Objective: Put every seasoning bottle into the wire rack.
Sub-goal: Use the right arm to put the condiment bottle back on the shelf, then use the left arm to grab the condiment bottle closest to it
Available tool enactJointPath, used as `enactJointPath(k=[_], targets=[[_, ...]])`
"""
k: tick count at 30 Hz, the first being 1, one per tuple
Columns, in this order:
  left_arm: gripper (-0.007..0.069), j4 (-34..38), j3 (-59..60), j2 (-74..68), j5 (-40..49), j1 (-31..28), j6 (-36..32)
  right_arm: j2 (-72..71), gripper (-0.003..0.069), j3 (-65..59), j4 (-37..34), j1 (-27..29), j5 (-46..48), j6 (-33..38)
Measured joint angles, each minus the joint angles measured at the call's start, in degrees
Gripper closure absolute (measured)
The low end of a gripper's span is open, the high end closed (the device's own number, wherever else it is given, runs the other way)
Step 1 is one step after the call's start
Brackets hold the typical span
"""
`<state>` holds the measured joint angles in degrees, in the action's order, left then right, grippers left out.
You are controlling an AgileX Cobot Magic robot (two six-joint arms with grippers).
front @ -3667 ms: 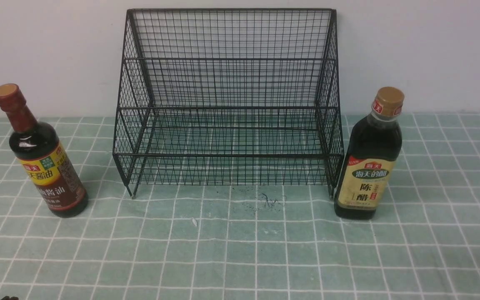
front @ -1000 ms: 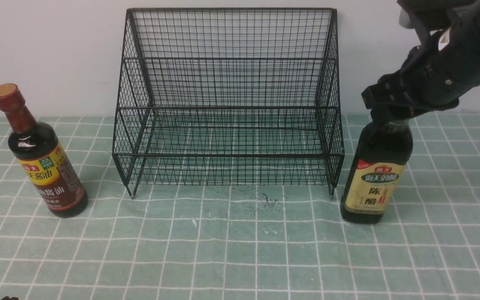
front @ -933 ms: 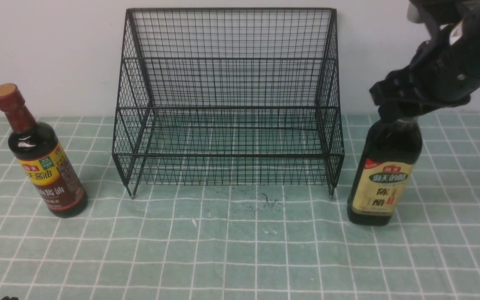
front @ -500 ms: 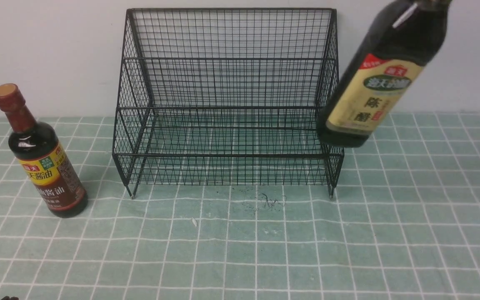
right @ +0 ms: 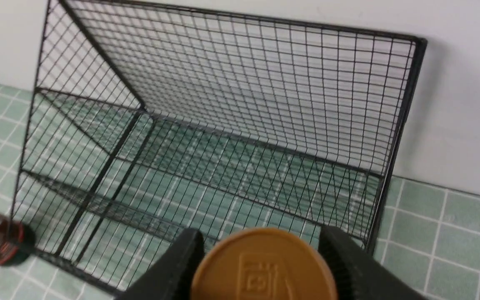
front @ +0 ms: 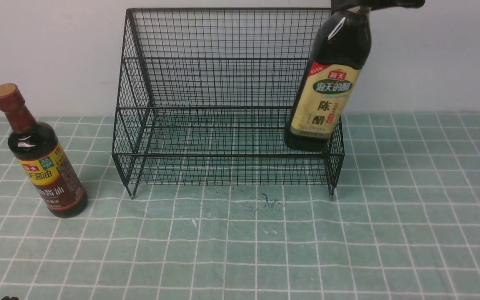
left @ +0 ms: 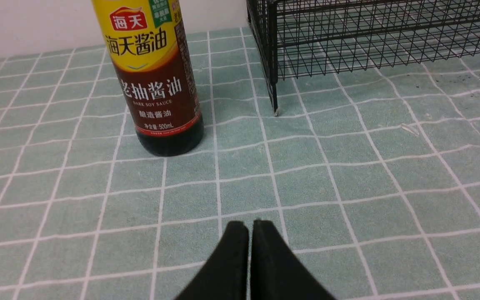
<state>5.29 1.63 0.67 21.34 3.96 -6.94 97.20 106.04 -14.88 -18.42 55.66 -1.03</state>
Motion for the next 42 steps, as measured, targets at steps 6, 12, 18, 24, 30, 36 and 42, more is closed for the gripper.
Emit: enactJointPath(k=[6,12,18,24,30,36,42], targets=[[0.0631,0.0,0.0,0.0,0.0,0.0,0.0,2.57,0.0333,0.0,-0.26,0.0,-2.36,-0.59],[0.0631,0.0,0.0,0.0,0.0,0.0,0.0,5.5,0.0333,0.0,1.27,0.0,0.65,-0.59],[0.0631,0.0,0.0,0.0,0.0,0.0,0.0,6.74,0.0333,0.0,5.73,-1.85,6.22,-0.02],[0.0631,0.0,0.0,0.0,0.0,0.0,0.0,6.85,0.0333,0.0,11.63,-5.43,5.94,-3.22],[0.0631,0.0,0.0,0.0,0.0,0.0,0.0,7.14,0.0262,0.45,13.71,-6.77,4.92,-7.55],[0.0631,0.0,0.0,0.0,0.0,0.0,0.0,3.87,0.0188,0.5,14.43,-6.77,5.41,-8.4],[0.0631,0.0,0.0,0.0,0.0,0.0,0.0,-6.88,0.0238,0.5,17.48,-6.77,8.55,-8.55]])
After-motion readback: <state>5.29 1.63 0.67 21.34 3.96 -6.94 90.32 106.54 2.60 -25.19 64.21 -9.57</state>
